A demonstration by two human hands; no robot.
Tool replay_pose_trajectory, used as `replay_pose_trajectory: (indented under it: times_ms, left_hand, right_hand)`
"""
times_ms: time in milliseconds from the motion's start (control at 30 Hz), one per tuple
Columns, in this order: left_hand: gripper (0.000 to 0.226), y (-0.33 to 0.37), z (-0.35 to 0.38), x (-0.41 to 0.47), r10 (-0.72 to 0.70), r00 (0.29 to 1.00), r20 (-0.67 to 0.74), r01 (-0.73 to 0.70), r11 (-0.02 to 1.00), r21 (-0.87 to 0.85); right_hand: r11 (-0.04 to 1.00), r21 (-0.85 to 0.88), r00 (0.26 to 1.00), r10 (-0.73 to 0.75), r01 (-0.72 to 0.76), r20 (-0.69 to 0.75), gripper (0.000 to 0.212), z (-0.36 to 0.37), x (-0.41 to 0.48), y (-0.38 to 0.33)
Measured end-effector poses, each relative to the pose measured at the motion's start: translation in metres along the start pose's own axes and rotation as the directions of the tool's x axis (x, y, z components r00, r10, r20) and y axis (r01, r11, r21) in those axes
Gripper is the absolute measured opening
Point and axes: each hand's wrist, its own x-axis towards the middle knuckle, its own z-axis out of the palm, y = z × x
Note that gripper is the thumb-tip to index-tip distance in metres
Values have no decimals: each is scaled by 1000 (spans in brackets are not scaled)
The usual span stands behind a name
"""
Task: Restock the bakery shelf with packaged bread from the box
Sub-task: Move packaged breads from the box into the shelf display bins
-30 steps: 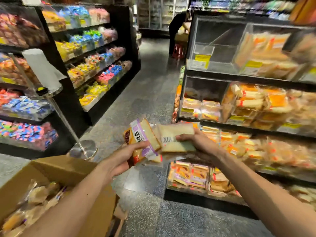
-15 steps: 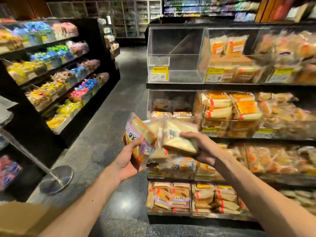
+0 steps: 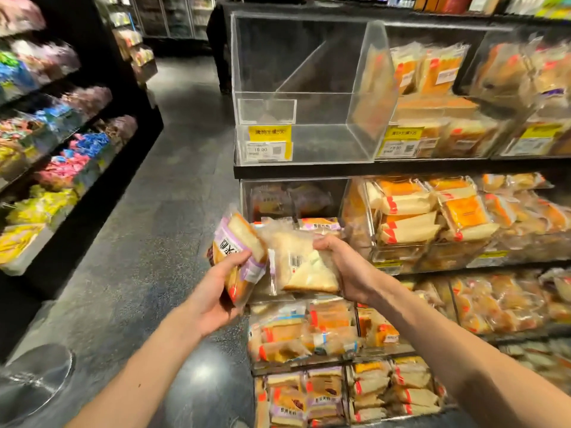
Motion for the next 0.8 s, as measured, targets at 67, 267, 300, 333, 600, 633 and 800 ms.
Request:
replay_pose_trajectory:
  times_ms: [67, 267, 300, 333, 600, 633, 800]
  left_hand:
    - [43, 25, -21, 17, 13, 999, -47, -9, 996, 84]
    - [23, 85, -69, 43, -29, 997, -74, 40, 989, 140]
    - [21, 90, -72, 46, -34, 997, -71, 44, 988, 147]
    - [19, 94, -73, 48, -44, 997, -68, 55, 986, 155]
    - [19, 90, -50, 44, -63, 990, -123, 82, 984, 160]
    - [22, 89, -47, 42, -67, 989, -132, 88, 983, 162]
    - [75, 83, -39, 38, -97, 981, -171, 127, 976, 178]
  right_hand:
    - [998, -58, 996, -14, 8, -92, 33, 1, 26, -16]
    - [792, -533, 917, -393, 297, -72, 7, -29, 78, -55]
    - [650, -686, 881, -472, 328, -26, 9, -32, 88, -55]
    - [500, -802, 852, -524, 327, 21, 12, -35, 101, -52]
    - [-54, -916, 739, -573, 397, 355, 25, -21, 184, -12]
    - [-73, -906, 720, -582, 418, 379, 28, -22, 191, -9]
    - [-92, -874, 604, -687, 478, 403, 21, -29, 204, -9]
